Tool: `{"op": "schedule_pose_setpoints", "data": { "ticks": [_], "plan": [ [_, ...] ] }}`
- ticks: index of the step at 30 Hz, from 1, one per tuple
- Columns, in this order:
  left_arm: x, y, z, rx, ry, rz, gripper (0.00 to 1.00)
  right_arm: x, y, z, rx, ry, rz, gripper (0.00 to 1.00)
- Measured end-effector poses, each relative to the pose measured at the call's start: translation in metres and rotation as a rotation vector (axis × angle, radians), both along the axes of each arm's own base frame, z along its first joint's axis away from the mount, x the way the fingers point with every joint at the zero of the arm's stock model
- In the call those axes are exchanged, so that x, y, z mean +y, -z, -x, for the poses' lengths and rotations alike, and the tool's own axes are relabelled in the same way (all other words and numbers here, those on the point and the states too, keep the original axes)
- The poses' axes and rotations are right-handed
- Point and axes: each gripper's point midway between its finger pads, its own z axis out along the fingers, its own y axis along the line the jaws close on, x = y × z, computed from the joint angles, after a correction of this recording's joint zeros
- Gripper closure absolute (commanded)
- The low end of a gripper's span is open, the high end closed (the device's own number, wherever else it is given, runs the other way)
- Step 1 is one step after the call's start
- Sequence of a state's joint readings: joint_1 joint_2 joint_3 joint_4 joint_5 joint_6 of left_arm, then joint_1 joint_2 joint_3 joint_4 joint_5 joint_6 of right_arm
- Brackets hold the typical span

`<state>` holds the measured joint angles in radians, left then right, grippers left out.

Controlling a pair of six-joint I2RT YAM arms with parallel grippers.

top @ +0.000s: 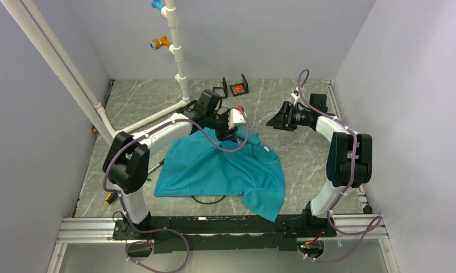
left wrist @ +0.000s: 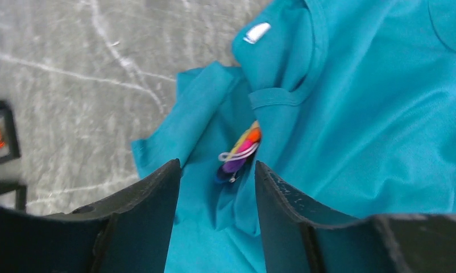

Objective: Remove the brooch from the garment
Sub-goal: Remove the brooch from the clothes.

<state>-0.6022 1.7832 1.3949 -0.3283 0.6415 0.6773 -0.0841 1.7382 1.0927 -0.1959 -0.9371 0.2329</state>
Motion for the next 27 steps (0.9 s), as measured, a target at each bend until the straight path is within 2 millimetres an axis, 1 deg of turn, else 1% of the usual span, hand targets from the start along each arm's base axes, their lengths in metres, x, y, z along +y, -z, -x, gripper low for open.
{"op": "schedule_pose_setpoints", "data": {
  "ticks": [2, 5, 7, 10, 12, 14, 16, 17, 21, 23, 25, 27],
  "plan": [
    [-0.009, 0.016, 0.009, -0.019, 0.048, -0.038, 0.56, 0.003, 0.002, 0.002, 0.010, -0.009, -0.001, 0.37],
    [-0.011, 0.036, 0.014, -0.035, 0.072, -0.085, 0.68, 0.009, 0.001, 0.004, 0.010, -0.024, -0.005, 0.38],
    [-0.007, 0.051, 0.014, -0.045, 0.074, -0.119, 0.74, 0.012, 0.003, 0.006, 0.017, -0.031, -0.008, 0.39],
    [0.003, 0.077, 0.020, -0.083, 0.088, -0.173, 0.79, 0.018, 0.005, 0.010, 0.028, -0.043, -0.012, 0.39],
    [0.012, 0.098, 0.034, -0.091, 0.107, -0.220, 0.83, 0.023, 0.006, 0.012, 0.031, -0.053, -0.013, 0.40],
    [0.021, 0.120, 0.055, -0.097, 0.144, -0.272, 0.87, 0.029, 0.007, 0.015, 0.037, -0.068, -0.012, 0.42],
    [0.027, 0.132, 0.069, -0.121, 0.174, -0.305, 0.89, 0.042, 0.011, 0.022, 0.042, -0.099, 0.000, 0.47],
    [0.027, 0.133, 0.073, -0.140, 0.184, -0.311, 0.88, 0.050, 0.012, 0.026, 0.042, -0.122, 0.007, 0.48],
    [0.025, 0.126, 0.076, -0.245, 0.199, -0.306, 0.82, 0.080, 0.017, 0.046, 0.047, -0.218, 0.025, 0.58],
    [0.024, 0.125, 0.076, -0.263, 0.196, -0.308, 0.81, 0.094, 0.023, 0.061, 0.060, -0.266, 0.031, 0.61],
    [0.024, 0.126, 0.075, -0.265, 0.190, -0.313, 0.82, 0.101, 0.029, 0.073, 0.078, -0.293, 0.044, 0.65],
    [0.023, 0.125, 0.074, -0.264, 0.179, -0.307, 0.83, 0.102, 0.034, 0.079, 0.088, -0.307, 0.059, 0.67]
  ]
}}
